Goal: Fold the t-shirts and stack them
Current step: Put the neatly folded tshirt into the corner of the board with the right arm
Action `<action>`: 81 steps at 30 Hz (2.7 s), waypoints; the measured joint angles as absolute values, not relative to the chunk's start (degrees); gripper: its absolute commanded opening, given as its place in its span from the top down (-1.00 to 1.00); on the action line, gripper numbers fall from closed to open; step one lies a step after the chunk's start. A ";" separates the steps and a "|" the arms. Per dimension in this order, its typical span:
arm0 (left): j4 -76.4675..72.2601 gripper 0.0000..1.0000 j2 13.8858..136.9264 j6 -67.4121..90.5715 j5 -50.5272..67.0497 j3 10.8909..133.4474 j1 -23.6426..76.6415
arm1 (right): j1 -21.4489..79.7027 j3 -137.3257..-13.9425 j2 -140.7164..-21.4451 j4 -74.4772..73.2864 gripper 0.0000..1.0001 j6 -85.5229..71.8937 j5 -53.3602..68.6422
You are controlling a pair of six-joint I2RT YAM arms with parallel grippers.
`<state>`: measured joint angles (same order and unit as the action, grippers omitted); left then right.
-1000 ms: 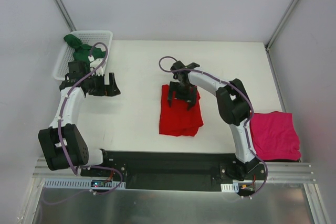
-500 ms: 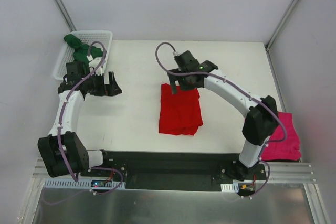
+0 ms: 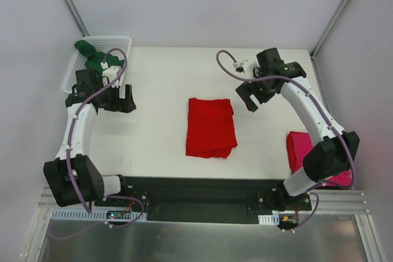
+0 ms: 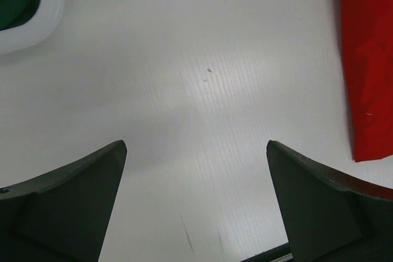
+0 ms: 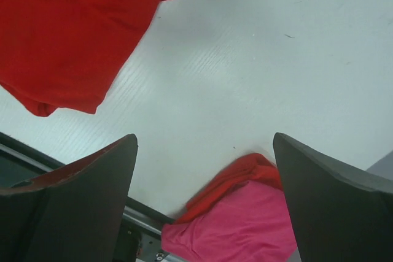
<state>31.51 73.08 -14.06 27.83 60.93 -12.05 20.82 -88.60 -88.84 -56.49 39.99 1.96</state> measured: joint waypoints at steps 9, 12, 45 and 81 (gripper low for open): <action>33.50 -0.99 73.08 -20.88 23.44 62.46 -12.08 | 14.13 -89.65 -90.91 -62.37 -0.93 38.61 11.44; 33.52 -0.99 73.08 -22.50 23.22 62.37 -12.08 | 13.93 -89.65 -91.57 -64.07 -0.93 38.39 13.52; 35.53 -0.99 79.07 -38.24 25.39 60.20 6.66 | 9.76 -92.14 -102.76 -74.85 -0.93 55.99 19.20; 29.63 -0.99 113.51 -38.54 19.46 91.13 36.12 | -19.90 -61.32 -75.33 -70.13 -0.93 62.76 -1.65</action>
<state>29.63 113.51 -38.54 19.46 91.13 36.12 -19.90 -61.32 -75.33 -70.13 62.76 -1.65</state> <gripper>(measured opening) 0.993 0.963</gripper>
